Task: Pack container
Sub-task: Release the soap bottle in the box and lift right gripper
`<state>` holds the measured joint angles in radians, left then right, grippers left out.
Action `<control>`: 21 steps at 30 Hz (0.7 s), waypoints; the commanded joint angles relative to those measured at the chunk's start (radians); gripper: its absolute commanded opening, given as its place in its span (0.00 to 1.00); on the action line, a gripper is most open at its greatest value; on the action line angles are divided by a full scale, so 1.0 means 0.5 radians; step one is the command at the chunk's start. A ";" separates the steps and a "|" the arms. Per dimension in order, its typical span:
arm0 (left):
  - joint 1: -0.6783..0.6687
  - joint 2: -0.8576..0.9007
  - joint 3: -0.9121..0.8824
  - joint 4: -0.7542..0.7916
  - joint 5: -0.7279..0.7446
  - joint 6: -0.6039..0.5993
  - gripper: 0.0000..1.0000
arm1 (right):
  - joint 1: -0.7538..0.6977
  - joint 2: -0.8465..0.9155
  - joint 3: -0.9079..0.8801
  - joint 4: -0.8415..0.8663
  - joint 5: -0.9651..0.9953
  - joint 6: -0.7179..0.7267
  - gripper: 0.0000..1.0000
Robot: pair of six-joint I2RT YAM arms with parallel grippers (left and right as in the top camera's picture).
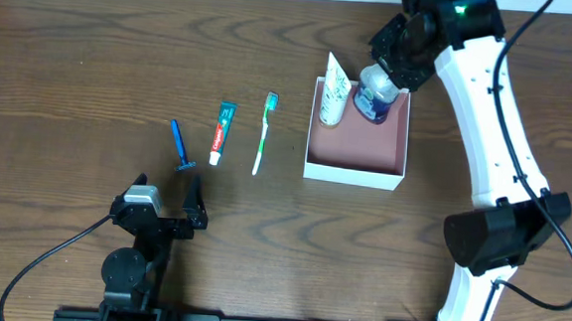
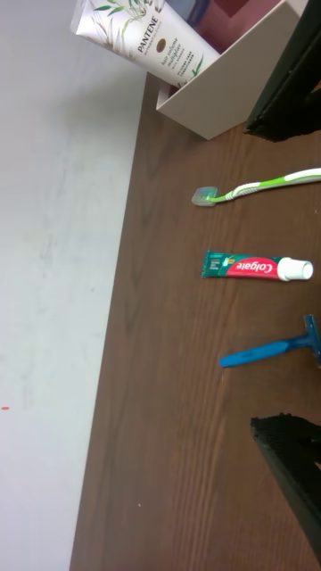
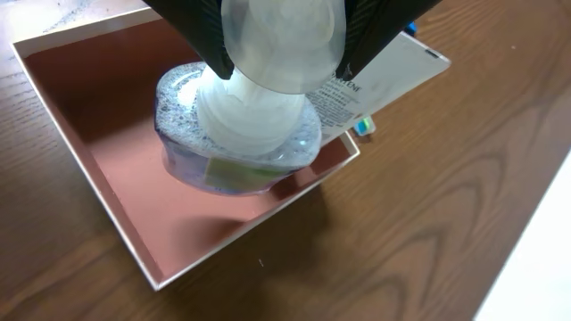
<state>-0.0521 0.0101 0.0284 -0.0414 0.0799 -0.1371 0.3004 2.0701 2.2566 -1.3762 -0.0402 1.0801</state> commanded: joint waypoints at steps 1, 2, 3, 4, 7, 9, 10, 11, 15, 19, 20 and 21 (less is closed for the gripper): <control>0.012 -0.012 -0.049 -0.040 0.034 0.009 0.98 | 0.043 -0.002 0.018 0.007 0.028 0.047 0.33; 0.012 -0.012 -0.049 -0.040 0.034 0.008 0.98 | 0.047 0.001 0.013 0.012 0.029 0.047 0.33; 0.012 -0.012 -0.049 -0.040 0.034 0.008 0.98 | 0.050 0.002 0.008 0.019 0.031 0.047 0.33; 0.012 -0.012 -0.049 -0.040 0.034 0.008 0.98 | 0.053 0.006 0.005 0.024 0.038 0.047 0.33; 0.012 -0.012 -0.049 -0.041 0.034 0.008 0.98 | 0.060 0.014 -0.024 0.040 0.070 0.063 0.34; 0.012 -0.012 -0.049 -0.041 0.034 0.009 0.98 | 0.060 0.020 -0.052 0.059 0.079 0.069 0.34; 0.012 -0.012 -0.049 -0.040 0.034 0.009 0.98 | 0.060 0.021 -0.066 0.069 0.081 0.069 0.34; 0.012 -0.012 -0.049 -0.040 0.034 0.008 0.98 | 0.060 0.021 -0.086 0.087 0.082 0.069 0.34; 0.012 -0.012 -0.049 -0.040 0.034 0.008 0.98 | 0.060 0.021 -0.171 0.171 0.080 0.069 0.35; 0.012 -0.012 -0.049 -0.040 0.034 0.008 0.98 | 0.060 0.021 -0.260 0.249 0.079 0.069 0.36; 0.012 -0.012 -0.049 -0.040 0.034 0.008 0.98 | 0.060 0.021 -0.281 0.266 0.079 0.069 0.36; 0.012 -0.012 -0.049 -0.040 0.034 0.008 0.98 | 0.061 0.021 -0.301 0.285 0.079 0.069 0.36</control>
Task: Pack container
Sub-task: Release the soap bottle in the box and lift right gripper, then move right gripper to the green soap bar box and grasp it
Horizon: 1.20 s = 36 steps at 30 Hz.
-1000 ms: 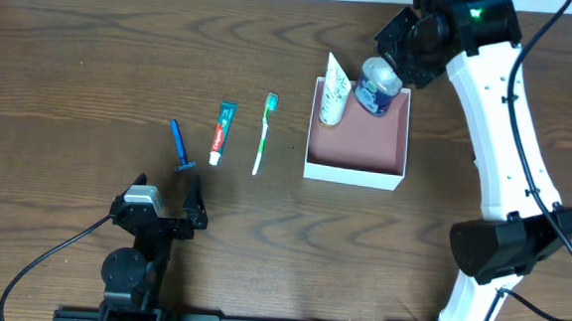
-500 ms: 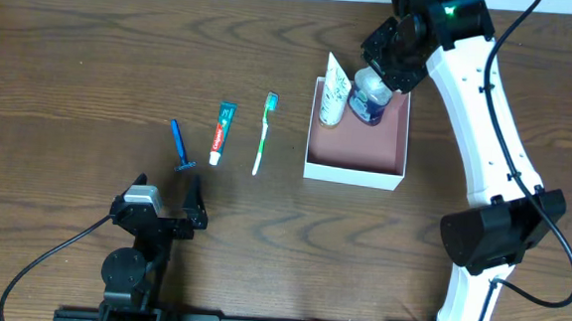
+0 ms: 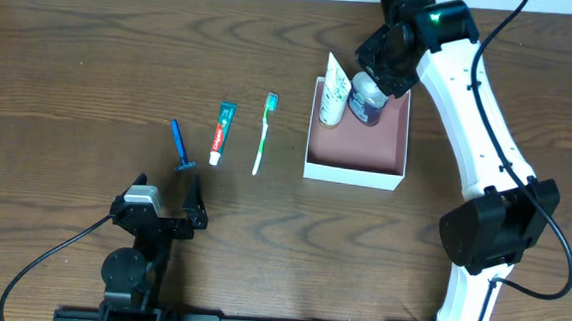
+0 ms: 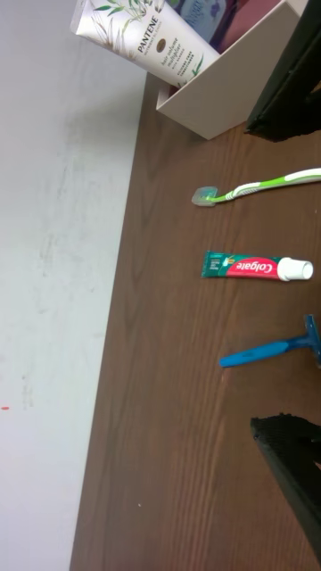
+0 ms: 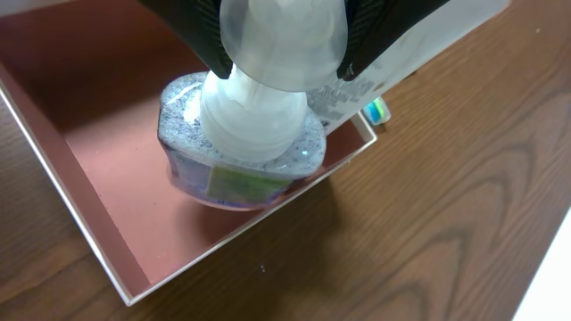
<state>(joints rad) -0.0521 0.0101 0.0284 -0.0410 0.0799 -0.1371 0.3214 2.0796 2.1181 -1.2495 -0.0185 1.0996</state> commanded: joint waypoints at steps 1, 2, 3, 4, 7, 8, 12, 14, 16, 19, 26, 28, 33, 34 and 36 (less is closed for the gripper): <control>0.012 -0.012 -0.049 -0.041 0.034 0.008 0.98 | 0.020 0.002 -0.038 0.051 0.036 0.029 0.36; 0.012 -0.012 -0.049 -0.042 0.034 0.009 0.98 | 0.021 0.002 -0.047 0.060 0.036 0.030 0.36; 0.012 -0.012 -0.049 -0.041 0.034 0.008 0.98 | 0.022 0.002 -0.057 0.073 0.036 0.030 0.36; 0.012 -0.012 -0.049 -0.041 0.034 0.008 0.98 | 0.023 0.002 -0.064 0.085 0.036 0.030 0.37; 0.012 -0.012 -0.049 -0.042 0.034 0.008 0.98 | 0.029 0.002 -0.068 0.093 0.034 0.031 0.38; 0.012 -0.012 -0.049 -0.042 0.034 0.008 0.98 | 0.034 0.002 -0.068 0.093 0.027 0.031 0.38; 0.012 -0.012 -0.049 -0.041 0.034 0.009 0.98 | 0.050 0.002 -0.068 0.093 0.029 0.030 0.39; 0.012 -0.012 -0.049 -0.042 0.034 0.008 0.98 | 0.054 0.002 -0.068 0.093 0.028 0.030 0.41; 0.012 -0.012 -0.049 -0.041 0.034 0.008 0.98 | 0.056 0.002 -0.068 0.093 0.028 0.030 0.44; 0.012 -0.012 -0.049 -0.041 0.034 0.008 0.98 | 0.056 0.002 -0.068 0.093 0.029 0.030 0.47; 0.012 -0.012 -0.049 -0.042 0.034 0.008 0.98 | 0.031 -0.007 -0.042 0.160 0.030 -0.008 0.51; 0.012 -0.012 -0.049 -0.042 0.034 0.008 0.98 | -0.009 -0.020 0.010 0.172 0.029 -0.073 0.57; 0.012 -0.012 -0.049 -0.041 0.034 0.008 0.98 | -0.177 -0.090 0.214 -0.001 0.030 -0.129 0.66; 0.012 -0.012 -0.049 -0.042 0.034 0.008 0.98 | -0.216 -0.111 0.240 -0.034 0.030 -0.140 0.68; 0.012 -0.012 -0.049 -0.042 0.034 0.008 0.98 | -0.310 -0.162 0.269 -0.098 0.032 -0.185 0.72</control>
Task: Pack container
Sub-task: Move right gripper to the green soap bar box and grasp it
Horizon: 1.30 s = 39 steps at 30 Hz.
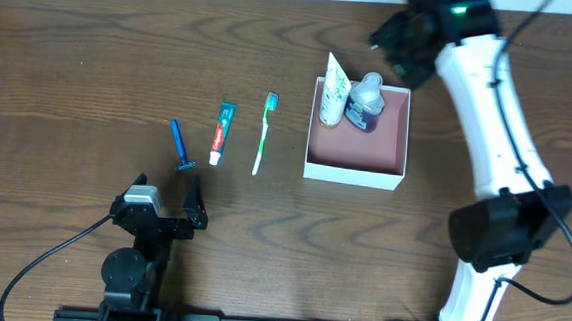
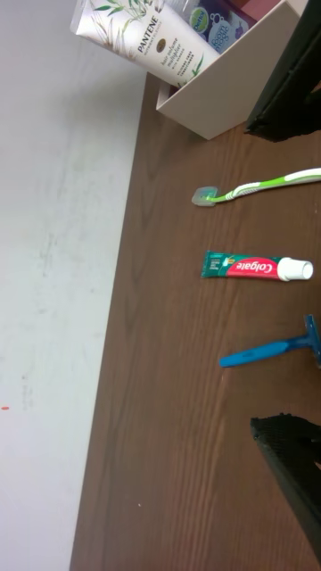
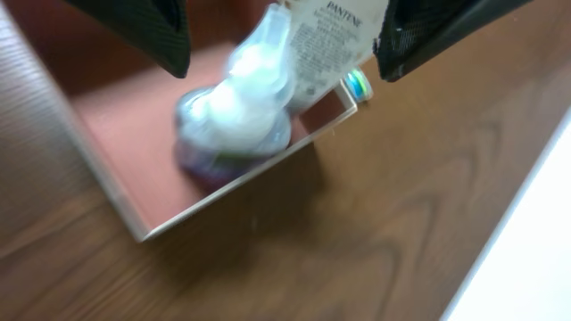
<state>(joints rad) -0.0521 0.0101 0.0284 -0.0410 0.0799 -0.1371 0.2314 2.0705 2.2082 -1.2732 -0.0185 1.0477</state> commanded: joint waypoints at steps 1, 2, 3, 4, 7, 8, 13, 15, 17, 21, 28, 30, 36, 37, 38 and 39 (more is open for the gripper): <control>0.012 -0.012 -0.049 -0.042 0.034 0.008 0.98 | -0.184 -0.171 0.095 -0.084 0.037 -0.106 0.74; 0.012 -0.012 -0.049 -0.041 0.034 0.008 0.98 | -0.242 -0.201 0.095 -0.119 0.040 -0.134 0.76; 0.012 -0.012 -0.049 -0.042 0.034 0.008 0.98 | -0.293 -0.221 0.095 -0.153 0.047 -0.169 0.78; 0.012 -0.012 -0.049 -0.041 0.034 0.008 0.98 | -0.354 -0.241 0.095 -0.194 0.063 -0.227 0.82; 0.012 -0.012 -0.049 -0.042 0.034 0.008 0.98 | -0.518 -0.261 0.095 -0.285 0.154 -0.627 0.99; 0.012 -0.012 -0.049 -0.041 0.034 0.009 0.98 | -0.572 -0.260 0.094 -0.316 0.198 -0.836 0.99; 0.012 -0.012 -0.049 -0.041 0.034 0.008 0.98 | -0.778 -0.253 0.022 -0.479 0.237 -2.055 0.99; 0.012 -0.012 -0.049 -0.041 0.034 0.008 0.98 | -0.853 -0.253 0.015 -0.499 0.240 -2.127 0.99; 0.012 -0.012 -0.049 -0.041 0.034 0.009 0.98 | -0.920 -0.253 0.015 -0.499 0.239 -2.128 0.99; 0.012 -0.012 -0.049 -0.042 0.034 0.008 0.98 | -1.032 -0.255 0.015 -0.490 0.189 -2.188 0.99; 0.012 -0.012 -0.049 -0.041 0.034 0.008 0.98 | -1.077 -0.254 -0.169 -0.610 -0.250 -2.795 0.99; 0.012 -0.012 -0.049 -0.042 0.034 0.008 0.98 | -1.078 -0.253 -0.300 -0.594 -0.280 -2.816 0.99; 0.012 -0.012 -0.049 -0.042 0.034 0.008 0.98 | -1.078 -0.253 -0.529 -0.482 -0.213 -2.886 0.99; 0.012 -0.012 -0.049 -0.042 0.034 0.009 0.98 | -1.078 -0.253 -0.542 -0.442 -0.162 -2.924 0.99; 0.012 -0.012 -0.049 -0.042 0.034 0.008 0.98 | -1.078 -0.253 -0.555 -0.404 -0.108 -2.945 0.99; 0.012 -0.012 -0.049 -0.042 0.034 0.008 0.98 | -1.080 -0.253 -0.575 -0.365 -0.040 -2.943 0.99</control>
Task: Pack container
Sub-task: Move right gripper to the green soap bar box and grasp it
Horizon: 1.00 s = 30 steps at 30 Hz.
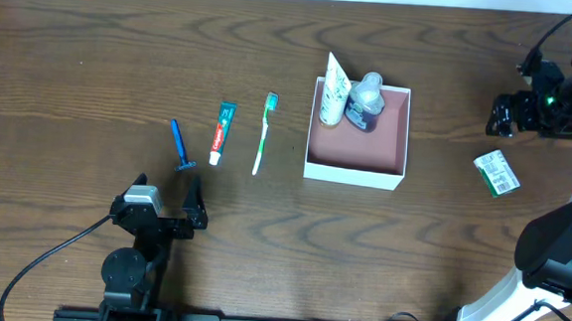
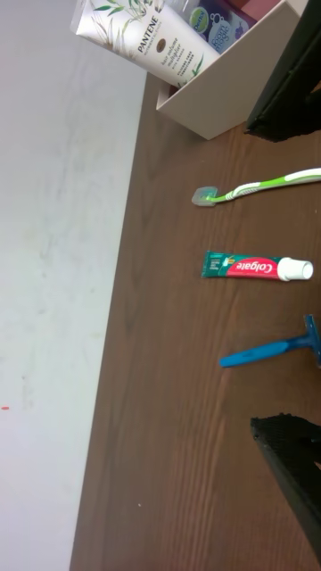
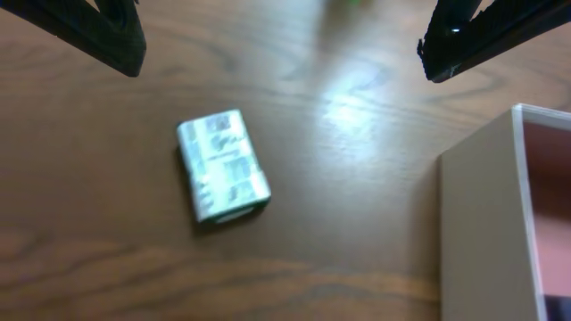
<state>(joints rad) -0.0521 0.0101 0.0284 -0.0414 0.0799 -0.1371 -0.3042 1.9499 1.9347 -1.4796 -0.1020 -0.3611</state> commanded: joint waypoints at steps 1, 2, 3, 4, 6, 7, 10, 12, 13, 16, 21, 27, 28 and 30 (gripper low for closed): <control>0.012 -0.012 -0.049 -0.040 0.034 0.008 0.98 | -0.011 -0.012 -0.047 0.079 0.159 -0.126 0.99; 0.012 -0.012 -0.049 -0.040 0.034 0.009 0.98 | -0.015 -0.012 -0.082 0.125 0.168 -0.127 0.99; 0.012 -0.012 -0.049 -0.040 0.034 0.009 0.98 | -0.019 -0.012 -0.108 0.150 0.172 -0.127 0.99; 0.012 -0.012 -0.049 -0.040 0.034 0.008 0.98 | -0.024 -0.012 -0.161 0.201 0.183 -0.137 0.99; 0.012 -0.012 -0.049 -0.040 0.034 0.009 0.98 | -0.030 -0.012 -0.272 0.282 0.231 -0.173 0.99; 0.012 -0.012 -0.049 -0.041 0.034 0.008 0.98 | -0.029 -0.012 -0.348 0.330 0.311 -0.172 0.99; 0.012 -0.012 -0.049 -0.041 0.034 0.008 0.98 | -0.029 -0.012 -0.575 0.474 0.584 -0.160 0.99; 0.012 -0.012 -0.049 -0.041 0.034 0.008 0.98 | -0.029 -0.012 -0.670 0.551 0.633 -0.165 0.99; 0.012 -0.012 -0.049 -0.040 0.034 0.008 0.98 | -0.029 -0.012 -0.704 0.584 0.632 -0.184 0.99; 0.012 -0.012 -0.049 -0.040 0.034 0.008 0.98 | -0.030 -0.012 -0.792 0.667 0.621 -0.301 0.99; 0.012 -0.012 -0.049 -0.041 0.034 0.008 0.98 | -0.032 -0.012 -0.918 0.783 0.378 -0.530 0.99; 0.012 -0.012 -0.049 -0.040 0.034 0.008 0.98 | -0.033 -0.012 -1.053 0.958 0.359 -0.620 0.99; 0.012 -0.012 -0.049 -0.040 0.034 0.008 0.98 | -0.033 -0.012 -1.074 0.991 0.359 -0.623 0.99; 0.012 -0.012 -0.049 -0.041 0.034 0.008 0.98 | -0.036 -0.011 -1.109 1.042 0.345 -0.661 0.99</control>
<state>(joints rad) -0.0521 0.0101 0.0284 -0.0414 0.0799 -0.1375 -0.3107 1.9495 1.4006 -0.9741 0.0959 -0.6418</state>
